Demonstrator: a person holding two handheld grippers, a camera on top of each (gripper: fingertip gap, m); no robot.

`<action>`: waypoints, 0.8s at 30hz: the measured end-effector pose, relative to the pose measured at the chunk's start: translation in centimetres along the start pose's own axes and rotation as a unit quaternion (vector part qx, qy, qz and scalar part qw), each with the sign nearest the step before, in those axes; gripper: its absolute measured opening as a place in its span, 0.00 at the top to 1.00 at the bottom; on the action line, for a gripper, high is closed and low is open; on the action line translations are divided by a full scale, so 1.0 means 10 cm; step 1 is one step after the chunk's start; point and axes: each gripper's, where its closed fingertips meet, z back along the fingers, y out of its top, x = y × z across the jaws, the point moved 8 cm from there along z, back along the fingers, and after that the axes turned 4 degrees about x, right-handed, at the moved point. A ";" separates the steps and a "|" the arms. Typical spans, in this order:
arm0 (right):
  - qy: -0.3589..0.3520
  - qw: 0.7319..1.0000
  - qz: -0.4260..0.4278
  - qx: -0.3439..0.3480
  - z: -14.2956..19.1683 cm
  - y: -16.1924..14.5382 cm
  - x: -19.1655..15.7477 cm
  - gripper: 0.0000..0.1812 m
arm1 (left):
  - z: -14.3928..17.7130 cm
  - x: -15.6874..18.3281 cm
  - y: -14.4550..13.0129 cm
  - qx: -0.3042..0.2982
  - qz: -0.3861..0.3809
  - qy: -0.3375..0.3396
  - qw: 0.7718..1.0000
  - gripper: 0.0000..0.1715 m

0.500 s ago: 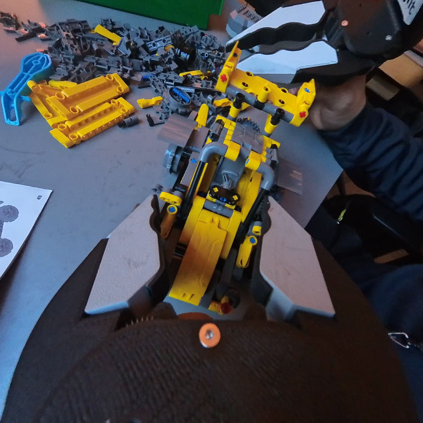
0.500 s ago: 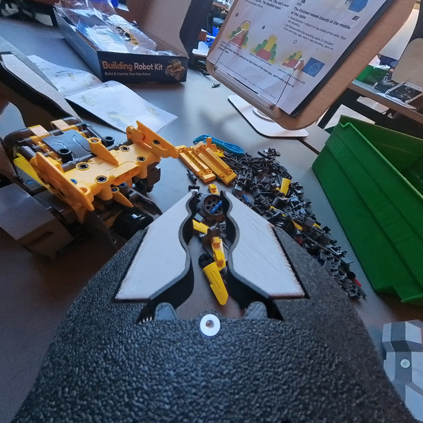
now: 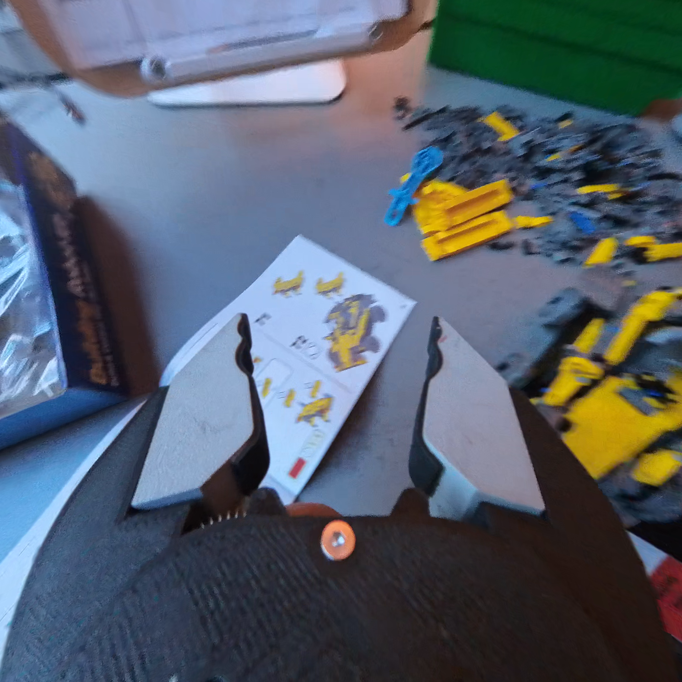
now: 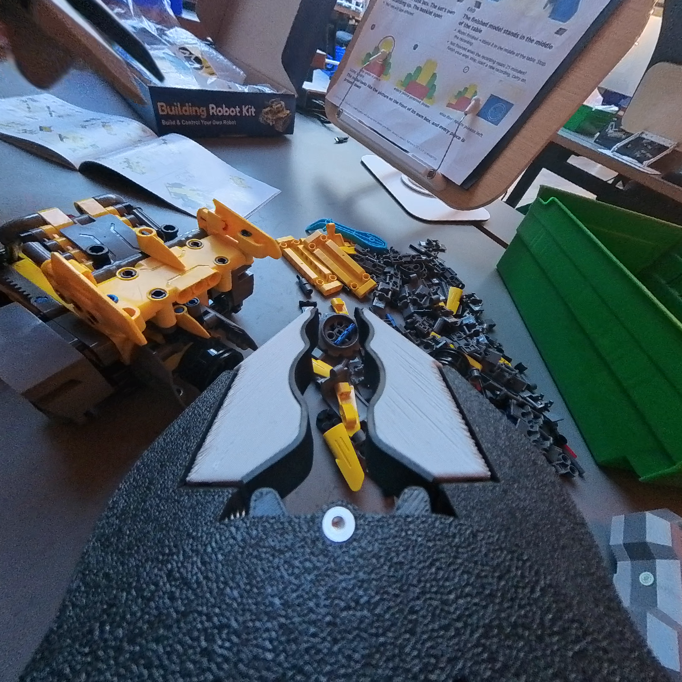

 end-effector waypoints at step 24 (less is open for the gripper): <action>0.009 1.000 0.016 0.004 0.01 0.03 -0.06 0.90 | -0.54 -0.42 -0.49 -0.095 0.014 0.056 0.994 0.71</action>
